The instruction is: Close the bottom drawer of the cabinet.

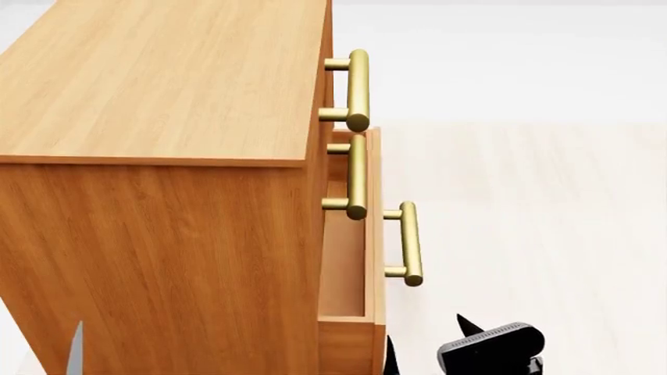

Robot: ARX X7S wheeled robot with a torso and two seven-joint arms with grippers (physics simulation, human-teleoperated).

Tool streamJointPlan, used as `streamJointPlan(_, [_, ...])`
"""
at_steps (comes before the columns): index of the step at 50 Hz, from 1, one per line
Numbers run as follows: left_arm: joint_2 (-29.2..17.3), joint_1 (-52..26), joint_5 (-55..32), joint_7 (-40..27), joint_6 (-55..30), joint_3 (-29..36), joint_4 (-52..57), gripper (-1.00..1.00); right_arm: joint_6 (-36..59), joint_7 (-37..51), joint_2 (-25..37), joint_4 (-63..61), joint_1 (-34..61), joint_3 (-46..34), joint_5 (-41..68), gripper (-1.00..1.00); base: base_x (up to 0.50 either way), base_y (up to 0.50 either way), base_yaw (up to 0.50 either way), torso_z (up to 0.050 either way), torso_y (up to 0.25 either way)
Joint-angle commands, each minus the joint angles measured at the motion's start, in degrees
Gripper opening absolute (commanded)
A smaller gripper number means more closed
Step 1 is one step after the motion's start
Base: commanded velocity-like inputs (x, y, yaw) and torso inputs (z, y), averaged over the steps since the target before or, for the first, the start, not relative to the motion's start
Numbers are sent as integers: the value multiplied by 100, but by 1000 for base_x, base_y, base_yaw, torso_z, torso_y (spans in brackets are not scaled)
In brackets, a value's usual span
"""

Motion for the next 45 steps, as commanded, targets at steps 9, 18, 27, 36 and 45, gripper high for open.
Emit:
streamJointPlan(9, [-19, -8, -6, -20, -24, 25, 21, 100, 131, 228, -117, 308, 261, 182, -253, 100, 7, 0, 2, -1, 0])
streamJointPlan(18, [-27, -17, -22, -37, 9, 35, -26, 100, 132, 214, -163, 280, 263, 78, -303, 100, 6, 0, 2, 0, 0])
streamJointPlan(27, [-49, 11, -41, -66, 64, 20, -58, 100, 157, 176, -229, 165, 255, -52, -357, 100, 5, 0, 1, -1, 0])
streamJointPlan(36, [-56, 28, -42, -87, 66, 29, -57, 100, 178, 177, -267, 51, 203, -224, -485, 100, 0, 0, 1, 0, 0])
streamJointPlan(45, [-62, 25, -54, -98, 55, 35, -48, 100, 225, 173, -290, -18, 194, -337, -547, 100, 0, 0, 0, 0, 0])
